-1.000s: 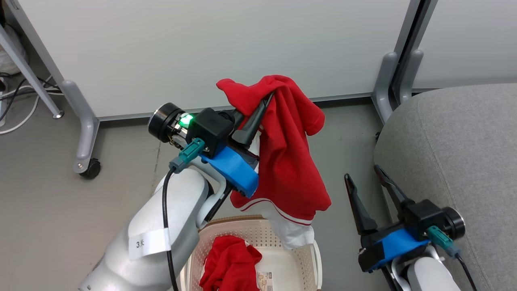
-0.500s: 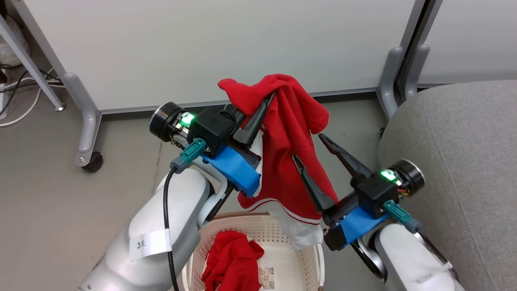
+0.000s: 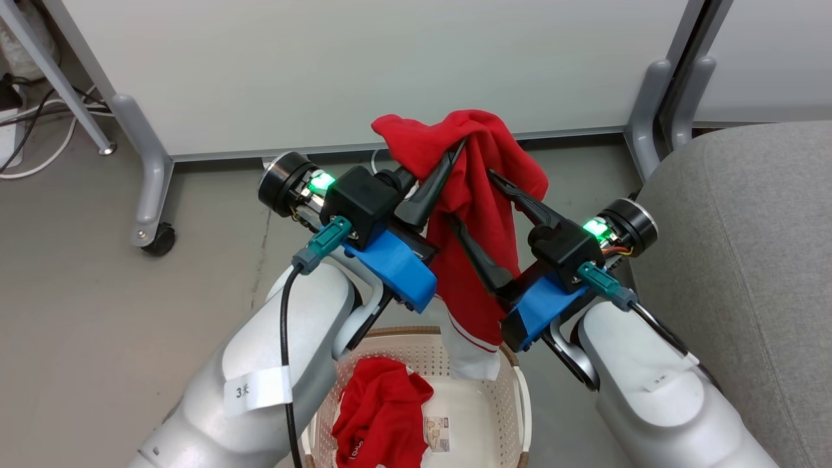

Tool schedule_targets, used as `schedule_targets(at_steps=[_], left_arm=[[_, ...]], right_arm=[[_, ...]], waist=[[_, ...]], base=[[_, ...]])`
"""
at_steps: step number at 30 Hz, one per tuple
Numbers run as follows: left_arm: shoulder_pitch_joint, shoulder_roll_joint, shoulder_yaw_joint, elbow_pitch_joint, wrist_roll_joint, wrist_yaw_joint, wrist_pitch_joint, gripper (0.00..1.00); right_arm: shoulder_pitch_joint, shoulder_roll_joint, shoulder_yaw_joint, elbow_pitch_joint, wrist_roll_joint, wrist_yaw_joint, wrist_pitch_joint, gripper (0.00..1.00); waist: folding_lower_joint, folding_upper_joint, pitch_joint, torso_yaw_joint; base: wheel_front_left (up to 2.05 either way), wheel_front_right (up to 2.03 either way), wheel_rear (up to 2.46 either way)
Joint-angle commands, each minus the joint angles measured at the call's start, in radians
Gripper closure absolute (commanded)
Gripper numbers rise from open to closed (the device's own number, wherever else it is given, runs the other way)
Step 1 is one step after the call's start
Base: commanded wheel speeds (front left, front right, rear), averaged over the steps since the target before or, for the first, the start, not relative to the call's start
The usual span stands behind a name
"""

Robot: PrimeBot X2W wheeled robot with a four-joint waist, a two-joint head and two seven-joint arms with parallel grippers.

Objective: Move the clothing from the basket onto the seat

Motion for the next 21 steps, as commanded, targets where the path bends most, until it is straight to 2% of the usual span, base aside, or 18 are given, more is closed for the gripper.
schedule_targets(at_steps=[1, 6, 7, 8, 21], left_arm=[[-0.012, -0.002, -0.005, 0.0, -0.001, -0.001, -0.008, 1.0], [-0.026, -0.009, -0.013, 0.002, -0.005, -0.003, -0.011, 1.0], [-0.026, -0.01, -0.014, 0.003, -0.007, -0.004, -0.012, 1.0], [-0.027, -0.01, -0.015, 0.004, -0.007, -0.004, -0.014, 1.0], [-0.039, -0.01, -0.025, 0.019, -0.016, -0.005, -0.023, 1.0]], right_arm=[[-0.027, 0.008, 0.004, 0.022, -0.006, 0.0, -0.004, 0.0], [-0.064, 0.023, 0.0, 0.087, 0.0, 0.0, -0.004, 0.0], [-0.071, 0.026, 0.0, 0.099, 0.002, 0.0, -0.004, 0.57], [-0.077, 0.029, 0.001, 0.108, 0.005, 0.0, -0.004, 1.0], [-0.098, 0.04, 0.014, 0.134, 0.02, 0.0, -0.004, 1.0]], waist=[[0.0, 0.0, 0.005, 0.003], [0.0, 0.0, 0.016, 0.008], [0.0, 0.0, 0.017, 0.008], [0.0, 0.0, 0.018, 0.008], [0.0, 0.0, 0.02, 0.005]], base=[[0.0, 0.0, 0.0], [0.0, 0.0, 0.0], [0.0, 0.0, 0.0], [0.0, 0.0, 0.0], [0.0, 0.0, 0.0]])
